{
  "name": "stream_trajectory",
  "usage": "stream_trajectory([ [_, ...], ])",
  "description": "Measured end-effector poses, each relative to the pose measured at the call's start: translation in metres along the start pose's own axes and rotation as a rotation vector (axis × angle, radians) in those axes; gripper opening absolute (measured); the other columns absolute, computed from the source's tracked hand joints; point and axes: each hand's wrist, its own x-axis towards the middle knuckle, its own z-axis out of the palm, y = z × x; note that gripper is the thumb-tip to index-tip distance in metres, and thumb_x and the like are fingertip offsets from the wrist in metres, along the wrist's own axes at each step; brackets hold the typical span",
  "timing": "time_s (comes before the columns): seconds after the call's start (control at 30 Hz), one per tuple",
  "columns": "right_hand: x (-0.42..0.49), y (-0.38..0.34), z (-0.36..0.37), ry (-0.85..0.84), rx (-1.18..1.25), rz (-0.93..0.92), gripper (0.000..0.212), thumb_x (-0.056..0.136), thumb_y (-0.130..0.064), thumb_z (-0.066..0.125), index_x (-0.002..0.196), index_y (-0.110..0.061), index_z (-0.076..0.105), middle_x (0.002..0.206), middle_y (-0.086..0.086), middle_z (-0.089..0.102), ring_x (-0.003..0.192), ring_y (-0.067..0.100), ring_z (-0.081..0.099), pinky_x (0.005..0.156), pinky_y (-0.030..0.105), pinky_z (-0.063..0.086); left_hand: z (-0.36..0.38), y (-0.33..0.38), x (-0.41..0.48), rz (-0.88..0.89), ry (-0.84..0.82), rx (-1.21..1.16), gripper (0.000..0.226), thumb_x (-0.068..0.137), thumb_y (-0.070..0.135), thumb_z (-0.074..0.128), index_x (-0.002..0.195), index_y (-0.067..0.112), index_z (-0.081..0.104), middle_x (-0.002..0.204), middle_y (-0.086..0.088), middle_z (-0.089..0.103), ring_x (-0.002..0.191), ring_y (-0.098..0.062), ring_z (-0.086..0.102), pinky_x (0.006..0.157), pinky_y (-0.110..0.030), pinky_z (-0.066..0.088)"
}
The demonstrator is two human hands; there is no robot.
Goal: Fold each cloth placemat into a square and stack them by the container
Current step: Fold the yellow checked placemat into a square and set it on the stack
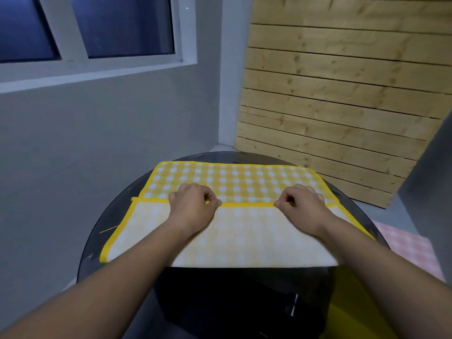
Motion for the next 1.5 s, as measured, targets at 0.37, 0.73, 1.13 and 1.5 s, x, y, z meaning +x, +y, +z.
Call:
stream_trajectory([
  [0.37, 0.001, 0.001, 0.005, 0.067, 0.038, -0.002, 0.022, 0.094, -0.040, 0.057, 0.079, -0.023, 0.058, 0.091, -0.005, 0.057, 0.100, 0.021, 0.047, 0.087, 0.034, 0.026, -0.001, -0.002, 0.008, 0.007, -0.055, 0.007, 0.032, 0.091, 0.046, 0.065, 0.068, 0.025, 0.057, 0.086, 0.013, 0.065, 0.112, -0.015, 0.045, 0.087, -0.036, 0.024],
  [0.73, -0.001, 0.000, 0.010, 0.111, -0.032, -0.020, 0.020, 0.095, -0.041, 0.054, 0.082, -0.027, 0.057, 0.089, -0.007, 0.054, 0.096, 0.020, 0.044, 0.085, 0.034, 0.026, -0.005, 0.003, -0.004, 0.129, -0.052, 0.157, 0.018, 0.096, 0.043, 0.053, 0.101, 0.028, 0.061, 0.103, 0.005, 0.058, 0.115, -0.023, 0.048, 0.104, -0.041, 0.031],
  [1.13, -0.014, -0.021, -0.002, 0.026, -0.161, -0.017, 0.024, 0.096, -0.037, 0.050, 0.115, -0.026, 0.059, 0.116, 0.000, 0.057, 0.119, 0.027, 0.044, 0.098, 0.038, 0.032, -0.023, 0.017, -0.083, 0.360, -0.391, 0.342, 0.040, 0.101, 0.052, 0.030, 0.125, 0.026, 0.050, 0.140, -0.005, 0.042, 0.143, -0.026, 0.027, 0.122, -0.047, 0.011],
  [1.5, -0.122, -0.091, 0.025, -0.279, -0.135, -0.213, 0.052, 0.104, -0.044, 0.024, 0.152, -0.024, 0.026, 0.164, 0.001, 0.014, 0.152, 0.021, 0.004, 0.124, 0.039, 0.004, -0.022, 0.007, -0.091, 0.370, -0.460, 0.337, 0.058, 0.103, 0.053, 0.022, 0.158, 0.033, 0.015, 0.168, -0.001, 0.000, 0.154, -0.018, -0.006, 0.124, -0.041, -0.002],
])
